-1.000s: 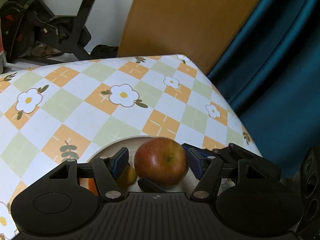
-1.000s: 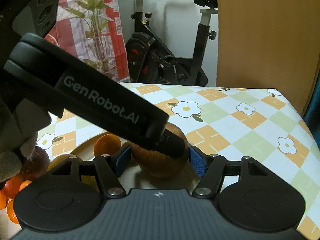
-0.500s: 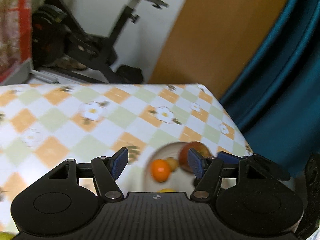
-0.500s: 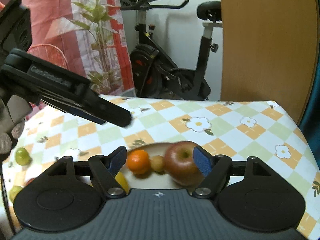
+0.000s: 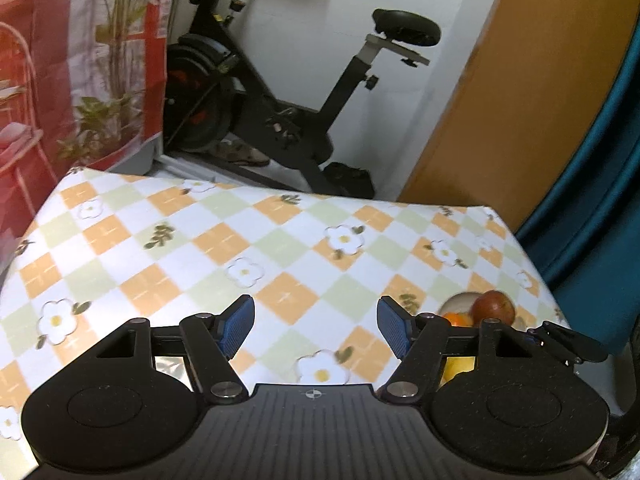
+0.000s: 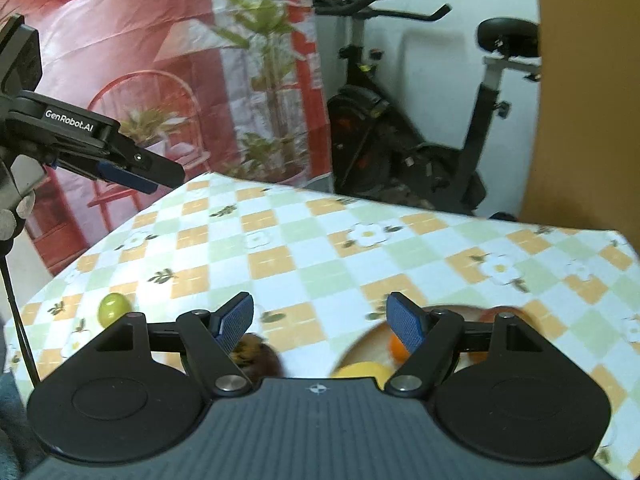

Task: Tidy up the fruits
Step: 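Move the left tool to the dark purple mangosteen, then close the left tool on the mangosteen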

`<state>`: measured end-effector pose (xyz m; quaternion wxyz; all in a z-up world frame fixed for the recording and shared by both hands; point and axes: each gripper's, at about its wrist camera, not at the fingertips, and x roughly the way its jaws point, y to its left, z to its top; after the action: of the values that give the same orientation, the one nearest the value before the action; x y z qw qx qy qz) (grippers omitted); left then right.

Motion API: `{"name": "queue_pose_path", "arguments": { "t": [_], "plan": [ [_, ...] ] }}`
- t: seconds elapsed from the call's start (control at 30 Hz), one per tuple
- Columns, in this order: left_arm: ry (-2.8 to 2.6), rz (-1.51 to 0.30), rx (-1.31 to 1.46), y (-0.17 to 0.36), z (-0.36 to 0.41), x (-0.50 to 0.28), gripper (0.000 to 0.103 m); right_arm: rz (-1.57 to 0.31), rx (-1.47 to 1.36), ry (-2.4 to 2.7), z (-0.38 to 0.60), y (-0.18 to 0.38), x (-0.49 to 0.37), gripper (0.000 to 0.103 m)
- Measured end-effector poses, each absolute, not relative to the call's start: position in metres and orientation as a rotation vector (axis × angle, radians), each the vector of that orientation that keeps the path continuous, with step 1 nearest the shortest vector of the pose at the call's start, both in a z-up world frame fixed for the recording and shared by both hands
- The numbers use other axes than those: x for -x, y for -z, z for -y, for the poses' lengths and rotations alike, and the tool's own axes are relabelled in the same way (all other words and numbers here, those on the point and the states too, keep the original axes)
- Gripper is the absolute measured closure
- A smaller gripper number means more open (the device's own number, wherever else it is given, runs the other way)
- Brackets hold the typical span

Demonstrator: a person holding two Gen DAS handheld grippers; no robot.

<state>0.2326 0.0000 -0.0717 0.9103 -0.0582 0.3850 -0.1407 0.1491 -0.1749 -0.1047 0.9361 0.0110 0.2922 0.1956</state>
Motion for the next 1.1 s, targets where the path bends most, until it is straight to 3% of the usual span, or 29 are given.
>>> {"name": "queue_pose_path", "arguments": {
  "t": [0.5, 0.97, 1.1],
  "plan": [
    [0.421, -0.919, 0.058, 0.121, 0.030, -0.229, 0.033, -0.802, -0.041, -0.423, 0.129, 0.138, -0.162, 0.027],
    [0.516, -1.071, 0.167, 0.156, 0.055, -0.246, 0.034, -0.899, -0.126, -0.377, 0.132, 0.150, -0.173, 0.034],
    [0.535, -1.100, 0.196, 0.164, 0.059, -0.248, 0.035, -0.910, -0.133, -0.368, 0.131, 0.151, -0.173, 0.040]
  ]
}}
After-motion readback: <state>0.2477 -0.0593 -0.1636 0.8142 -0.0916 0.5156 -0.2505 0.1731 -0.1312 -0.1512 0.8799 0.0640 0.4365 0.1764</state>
